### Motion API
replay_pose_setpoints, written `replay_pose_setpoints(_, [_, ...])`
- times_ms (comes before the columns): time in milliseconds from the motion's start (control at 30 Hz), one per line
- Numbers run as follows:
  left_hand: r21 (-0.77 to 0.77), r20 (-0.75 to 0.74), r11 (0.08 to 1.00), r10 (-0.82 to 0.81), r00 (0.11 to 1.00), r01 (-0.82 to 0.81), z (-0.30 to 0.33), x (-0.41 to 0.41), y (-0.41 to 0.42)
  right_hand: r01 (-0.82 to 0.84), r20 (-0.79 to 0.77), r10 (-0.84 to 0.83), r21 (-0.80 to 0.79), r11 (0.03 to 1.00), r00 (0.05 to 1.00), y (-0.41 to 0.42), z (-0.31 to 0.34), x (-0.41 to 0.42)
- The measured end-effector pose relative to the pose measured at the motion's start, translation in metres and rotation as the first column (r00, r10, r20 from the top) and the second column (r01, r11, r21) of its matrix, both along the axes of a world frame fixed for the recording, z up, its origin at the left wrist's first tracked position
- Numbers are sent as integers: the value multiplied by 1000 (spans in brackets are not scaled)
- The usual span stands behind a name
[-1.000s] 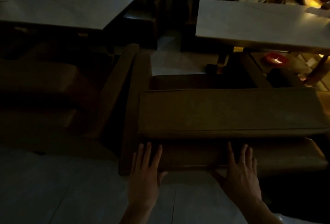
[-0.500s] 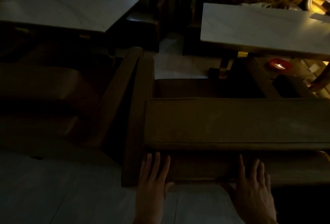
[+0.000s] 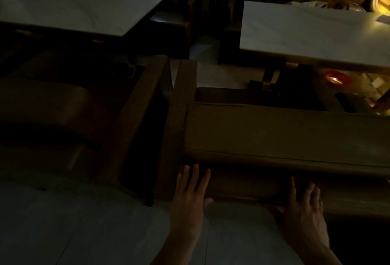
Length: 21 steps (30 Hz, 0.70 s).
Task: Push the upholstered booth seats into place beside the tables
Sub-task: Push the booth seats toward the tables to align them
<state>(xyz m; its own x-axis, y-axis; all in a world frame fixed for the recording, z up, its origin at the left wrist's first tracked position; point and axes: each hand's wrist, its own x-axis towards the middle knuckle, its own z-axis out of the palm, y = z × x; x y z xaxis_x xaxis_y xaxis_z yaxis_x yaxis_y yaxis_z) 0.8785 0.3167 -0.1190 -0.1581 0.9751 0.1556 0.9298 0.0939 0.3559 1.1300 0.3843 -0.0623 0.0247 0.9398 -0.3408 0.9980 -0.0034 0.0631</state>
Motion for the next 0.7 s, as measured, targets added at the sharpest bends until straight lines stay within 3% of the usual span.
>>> replay_pose_setpoints(467, [-77, -58, 995, 66, 996, -70, 11, 7, -3, -56, -66, 57, 29, 998, 996, -3, 2, 12])
replay_pose_setpoints(700, [-217, -86, 971, 84, 993, -101, 45, 18, -11, -130, -164, 125, -20, 991, 979, 0, 14, 31])
